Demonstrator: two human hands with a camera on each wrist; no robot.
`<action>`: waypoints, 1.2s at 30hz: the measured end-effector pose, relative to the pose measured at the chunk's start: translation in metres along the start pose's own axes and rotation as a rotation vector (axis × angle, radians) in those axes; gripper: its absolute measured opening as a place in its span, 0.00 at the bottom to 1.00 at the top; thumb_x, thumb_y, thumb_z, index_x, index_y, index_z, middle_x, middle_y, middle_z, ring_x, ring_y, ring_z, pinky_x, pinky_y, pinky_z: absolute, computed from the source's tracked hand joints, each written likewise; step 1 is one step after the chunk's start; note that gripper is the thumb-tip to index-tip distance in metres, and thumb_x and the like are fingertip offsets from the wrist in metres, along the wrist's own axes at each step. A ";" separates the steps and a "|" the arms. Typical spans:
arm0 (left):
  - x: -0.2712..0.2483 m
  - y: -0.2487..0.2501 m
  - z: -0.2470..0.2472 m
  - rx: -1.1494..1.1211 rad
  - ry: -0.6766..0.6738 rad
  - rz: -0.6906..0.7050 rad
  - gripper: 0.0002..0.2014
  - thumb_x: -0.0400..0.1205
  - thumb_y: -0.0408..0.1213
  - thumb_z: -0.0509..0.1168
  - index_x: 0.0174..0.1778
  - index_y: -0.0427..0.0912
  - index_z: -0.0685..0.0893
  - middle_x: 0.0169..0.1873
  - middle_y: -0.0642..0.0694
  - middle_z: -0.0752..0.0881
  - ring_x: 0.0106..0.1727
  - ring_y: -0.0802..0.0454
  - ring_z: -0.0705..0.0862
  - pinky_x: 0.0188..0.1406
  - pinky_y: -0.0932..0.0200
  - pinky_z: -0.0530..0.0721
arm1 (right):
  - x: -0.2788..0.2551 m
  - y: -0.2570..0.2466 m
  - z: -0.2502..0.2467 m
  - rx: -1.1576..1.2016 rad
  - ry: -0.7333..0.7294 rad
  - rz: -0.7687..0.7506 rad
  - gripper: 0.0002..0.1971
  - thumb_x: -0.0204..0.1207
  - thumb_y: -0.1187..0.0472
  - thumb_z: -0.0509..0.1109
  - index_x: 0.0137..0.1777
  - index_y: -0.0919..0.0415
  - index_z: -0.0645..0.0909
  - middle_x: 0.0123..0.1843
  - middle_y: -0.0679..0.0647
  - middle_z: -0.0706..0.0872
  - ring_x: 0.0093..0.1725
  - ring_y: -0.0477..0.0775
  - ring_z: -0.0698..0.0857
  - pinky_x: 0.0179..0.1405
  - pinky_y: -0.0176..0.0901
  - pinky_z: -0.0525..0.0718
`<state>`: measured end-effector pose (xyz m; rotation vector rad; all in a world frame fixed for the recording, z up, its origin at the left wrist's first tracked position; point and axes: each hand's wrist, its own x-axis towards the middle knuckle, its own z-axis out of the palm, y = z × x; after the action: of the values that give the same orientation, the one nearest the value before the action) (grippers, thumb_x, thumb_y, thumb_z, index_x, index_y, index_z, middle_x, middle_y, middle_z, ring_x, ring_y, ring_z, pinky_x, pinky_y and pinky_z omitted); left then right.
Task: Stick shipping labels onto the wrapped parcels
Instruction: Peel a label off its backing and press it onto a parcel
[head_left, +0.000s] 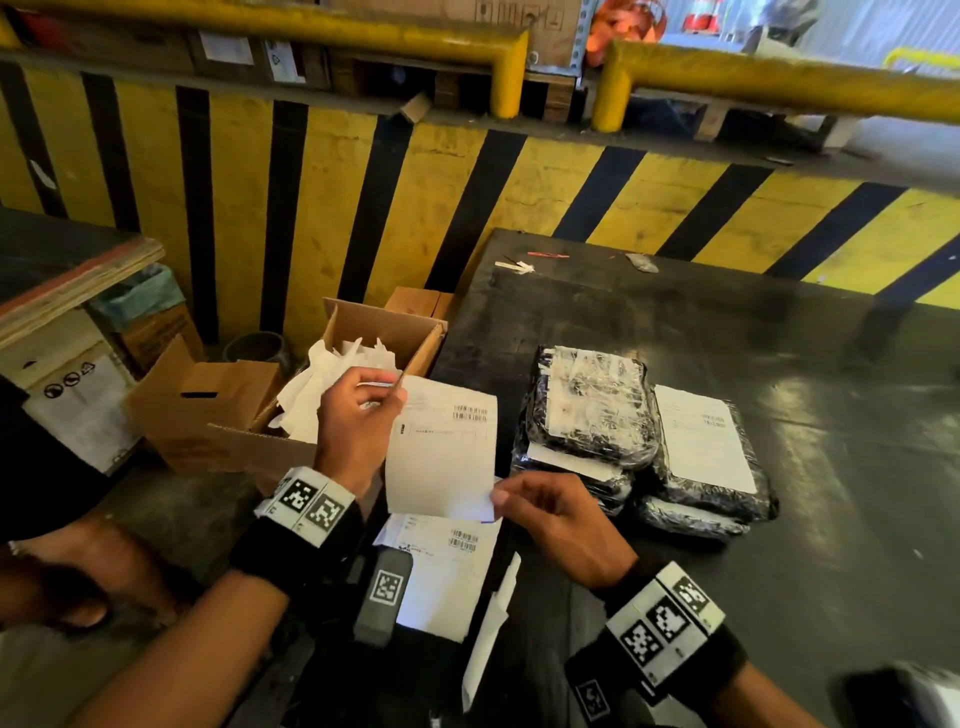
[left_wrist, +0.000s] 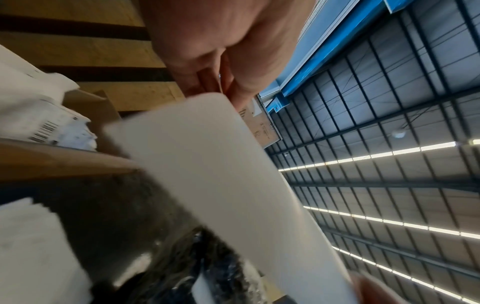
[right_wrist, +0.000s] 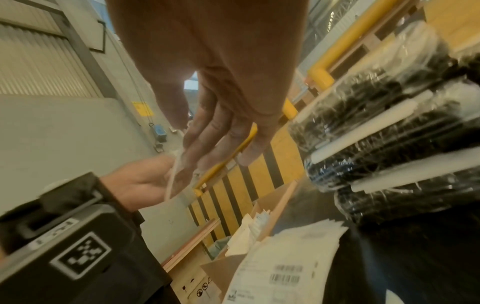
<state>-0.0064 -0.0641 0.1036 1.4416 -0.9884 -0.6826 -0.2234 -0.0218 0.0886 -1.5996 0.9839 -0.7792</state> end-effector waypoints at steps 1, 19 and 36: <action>0.001 0.004 0.003 -0.007 0.000 -0.003 0.07 0.77 0.30 0.70 0.50 0.38 0.82 0.41 0.50 0.85 0.45 0.58 0.85 0.40 0.60 0.83 | -0.006 -0.006 -0.003 -0.006 0.002 -0.003 0.09 0.79 0.62 0.68 0.47 0.69 0.85 0.44 0.62 0.91 0.46 0.60 0.89 0.54 0.54 0.83; -0.006 0.013 0.029 0.038 -0.078 0.051 0.06 0.77 0.31 0.70 0.48 0.38 0.82 0.41 0.48 0.86 0.47 0.53 0.86 0.41 0.65 0.81 | -0.038 -0.033 -0.020 -0.056 0.008 -0.048 0.05 0.75 0.69 0.71 0.45 0.71 0.85 0.41 0.60 0.91 0.41 0.52 0.89 0.50 0.49 0.86; -0.066 0.039 0.003 0.066 -0.444 0.242 0.05 0.78 0.36 0.69 0.38 0.43 0.88 0.32 0.49 0.89 0.34 0.59 0.86 0.37 0.67 0.83 | -0.004 -0.049 -0.021 -0.020 0.024 -0.072 0.08 0.76 0.74 0.64 0.41 0.65 0.82 0.33 0.53 0.87 0.35 0.49 0.85 0.34 0.44 0.83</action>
<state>-0.0470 -0.0052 0.1323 1.2215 -1.5150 -0.8136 -0.2332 -0.0215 0.1408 -1.6544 0.9585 -0.8420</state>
